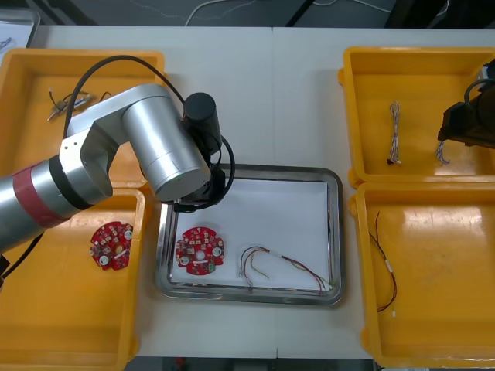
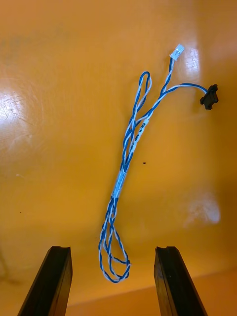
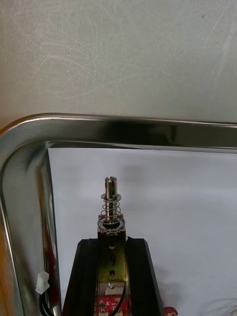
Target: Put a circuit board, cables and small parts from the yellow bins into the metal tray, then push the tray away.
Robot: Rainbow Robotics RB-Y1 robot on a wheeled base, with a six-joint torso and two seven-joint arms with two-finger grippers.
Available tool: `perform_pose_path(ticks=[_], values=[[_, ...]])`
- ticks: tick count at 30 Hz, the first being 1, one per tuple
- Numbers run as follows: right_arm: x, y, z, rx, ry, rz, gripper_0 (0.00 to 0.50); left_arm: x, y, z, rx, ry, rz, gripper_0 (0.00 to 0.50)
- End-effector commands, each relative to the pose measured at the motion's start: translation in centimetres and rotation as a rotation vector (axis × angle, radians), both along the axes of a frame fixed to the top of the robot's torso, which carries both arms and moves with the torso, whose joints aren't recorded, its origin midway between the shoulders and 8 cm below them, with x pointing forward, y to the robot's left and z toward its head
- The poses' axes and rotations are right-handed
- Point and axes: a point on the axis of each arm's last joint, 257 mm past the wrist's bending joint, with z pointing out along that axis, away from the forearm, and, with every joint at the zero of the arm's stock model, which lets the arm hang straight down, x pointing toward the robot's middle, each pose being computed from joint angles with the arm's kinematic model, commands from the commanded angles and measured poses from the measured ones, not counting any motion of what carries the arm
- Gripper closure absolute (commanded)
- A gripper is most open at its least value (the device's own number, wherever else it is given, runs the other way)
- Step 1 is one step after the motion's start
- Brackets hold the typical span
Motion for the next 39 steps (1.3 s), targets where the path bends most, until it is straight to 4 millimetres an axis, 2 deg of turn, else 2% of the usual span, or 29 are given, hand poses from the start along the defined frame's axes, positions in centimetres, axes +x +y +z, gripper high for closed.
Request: perform_pose_path(ticks=[1, 4, 12, 20, 28, 29, 30, 31, 33, 34, 35, 36, 37, 38, 39], values=[[0.5, 0.2, 1.2, 0.003, -0.029, 0.023, 0.021, 0.7, -2.2, 1.5, 0.047, -0.047, -0.142, 0.5], [0.6, -0.6, 1.5, 0.023, 0.003, -0.013, 0.021, 0.6, -2.0, 1.2, 0.056, -0.04, -0.138, 0.5], [1.3, -0.6, 2.2, 0.099, 0.058, -0.084, 0.02, 1.1, -1.2, 0.8, 0.081, -0.043, -0.131, 0.5], [3.2, 0.8, 2.3, 0.16, 0.029, -0.117, 0.021, 1.3, -0.9, 0.3, 0.096, -0.039, -0.129, 0.5], [4.0, 1.7, 1.2, 0.186, 0.014, -0.144, 0.021, 1.2, -0.9, -0.1, 0.092, -0.039, -0.13, 0.499], [4.1, 1.6, 1.2, 0.186, 0.011, -0.146, 0.021, 1.2, -1.0, 0.0, 0.091, -0.04, -0.13, 0.478], [4.3, 1.4, 1.0, 0.191, 0.005, -0.159, 0.02, 1.2, -1.0, 0.0, 0.09, -0.042, -0.129, 0.339], [4.4, 1.4, 0.9, 0.193, 0.0, -0.165, 0.019, 1.2, -1.0, 0.0, 0.089, -0.042, -0.13, 0.268], [4.5, 1.2, 0.8, 0.192, -0.003, -0.171, 0.021, 1.2, -1.1, 0.1, 0.089, -0.044, -0.13, 0.202], [4.7, 1.0, 0.7, 0.19, -0.008, -0.176, 0.021, 1.3, -1.1, 0.2, 0.088, -0.047, -0.13, 0.132], [4.7, 0.8, 0.7, 0.189, -0.01, -0.183, 0.023, 1.2, -1.3, 0.2, 0.085, -0.047, -0.134, 0.088], [4.7, 0.8, 0.6, 0.188, -0.011, -0.186, 0.021, 1.1, -1.4, 0.2, 0.084, -0.049, -0.136, 0.055], [4.7, 0.8, 0.6, 0.188, -0.011, -0.186, 0.021, 1.1, -1.4, 0.2, 0.084, -0.049, -0.136, 0.055], [4.7, 0.5, 0.6, 0.181, -0.012, -0.193, 0.021, 1.1, -1.7, 0.6, 0.075, -0.055, -0.14, 0.024], [4.8, 0.3, 0.7, 0.176, -0.016, -0.196, 0.022, 1.0, -1.9, 1.0, 0.068, -0.058, -0.142, 0.016]])
